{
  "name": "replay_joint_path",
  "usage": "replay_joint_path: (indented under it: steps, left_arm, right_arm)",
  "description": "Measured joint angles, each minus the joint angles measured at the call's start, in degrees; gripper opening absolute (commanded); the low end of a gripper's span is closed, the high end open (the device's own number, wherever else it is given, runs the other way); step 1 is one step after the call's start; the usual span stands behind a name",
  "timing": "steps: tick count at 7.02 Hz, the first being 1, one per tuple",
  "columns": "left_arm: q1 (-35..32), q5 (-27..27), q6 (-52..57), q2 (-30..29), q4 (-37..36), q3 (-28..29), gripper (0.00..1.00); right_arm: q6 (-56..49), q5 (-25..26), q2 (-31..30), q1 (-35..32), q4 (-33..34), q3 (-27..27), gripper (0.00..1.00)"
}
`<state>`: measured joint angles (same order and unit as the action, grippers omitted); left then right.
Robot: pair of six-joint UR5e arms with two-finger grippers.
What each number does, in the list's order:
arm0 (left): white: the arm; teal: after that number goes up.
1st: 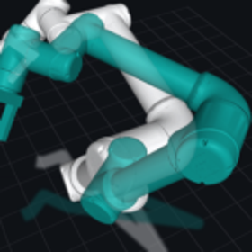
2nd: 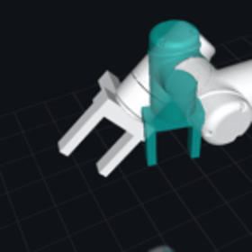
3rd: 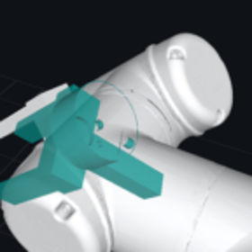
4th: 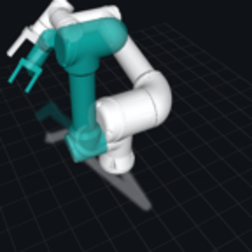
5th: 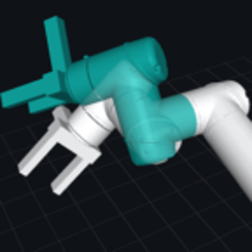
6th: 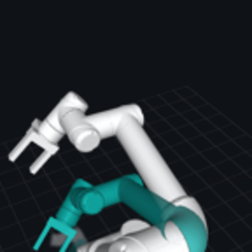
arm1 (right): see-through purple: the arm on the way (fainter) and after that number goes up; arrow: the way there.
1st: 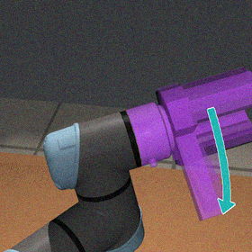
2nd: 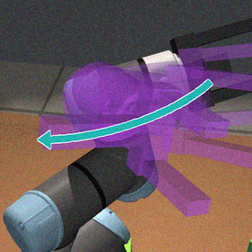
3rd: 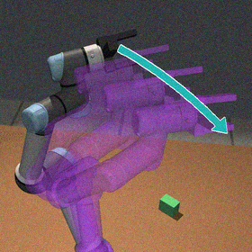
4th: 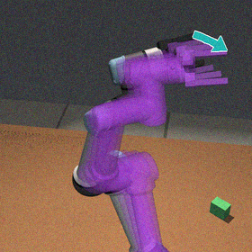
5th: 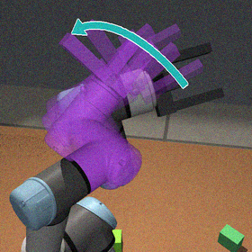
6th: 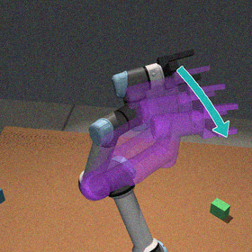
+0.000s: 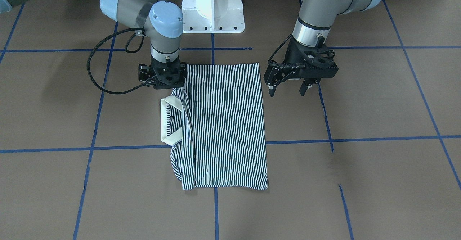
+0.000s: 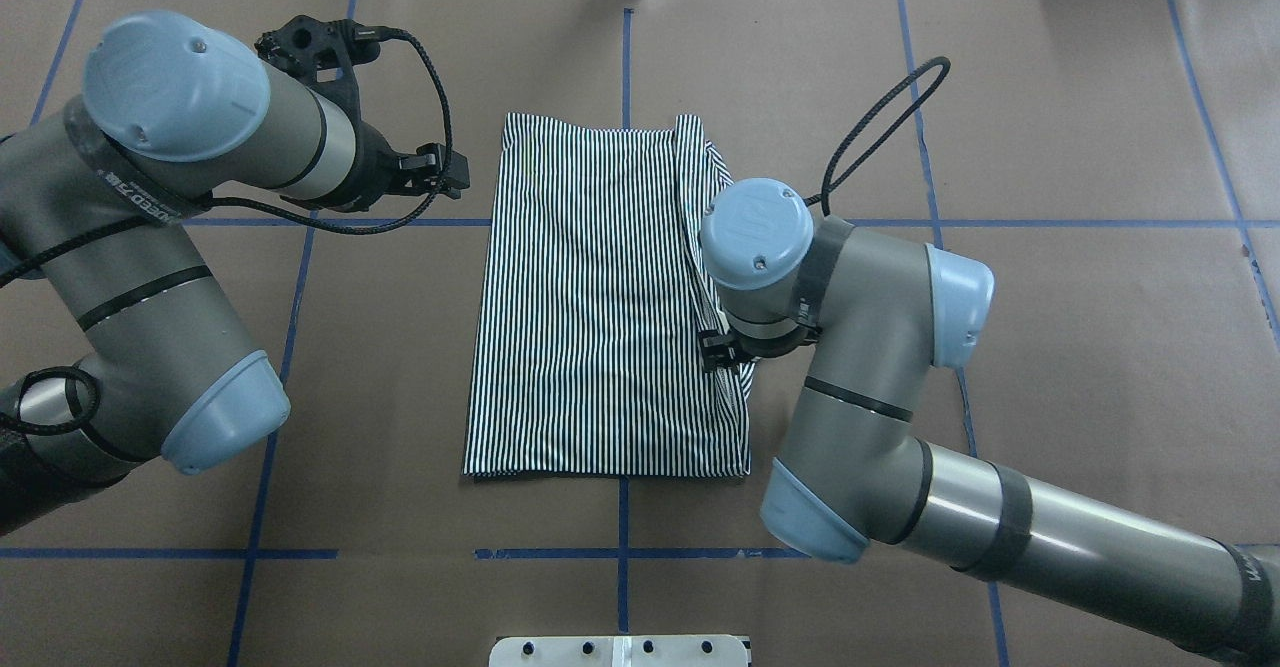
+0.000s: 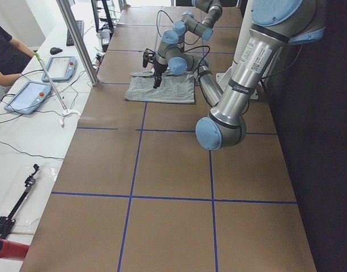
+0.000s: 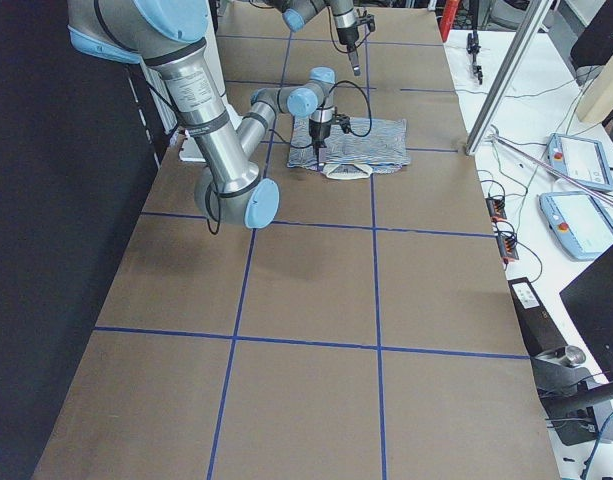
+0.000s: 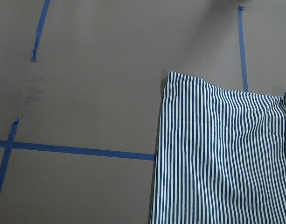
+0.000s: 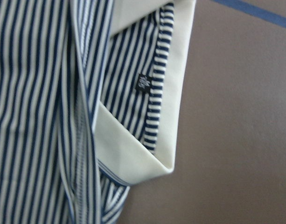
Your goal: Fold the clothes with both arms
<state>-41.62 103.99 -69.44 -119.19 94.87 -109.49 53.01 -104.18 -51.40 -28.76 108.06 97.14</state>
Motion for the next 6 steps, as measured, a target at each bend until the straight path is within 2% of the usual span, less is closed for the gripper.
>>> replay_joint_path:
  steps: [2, 3, 6]
  left_arm:
    - [0.0, 0.1, 0.0, 0.1, 0.0, -0.1, 1.00]
    - [0.0, 0.1, 0.0, 0.1, 0.0, -0.1, 1.00]
    - [0.0, 0.1, 0.0, 0.2, 0.0, 0.0, 1.00]
  right_arm:
    - [-1.5, 0.2, 6.2, -0.5, -0.5, -8.3, 1.00]
    - [-2.0, 0.3, 7.2, -0.5, -0.6, -10.6, 1.00]
    - [-3.0, 0.5, 7.6, -0.4, -0.8, -13.0, 1.00]
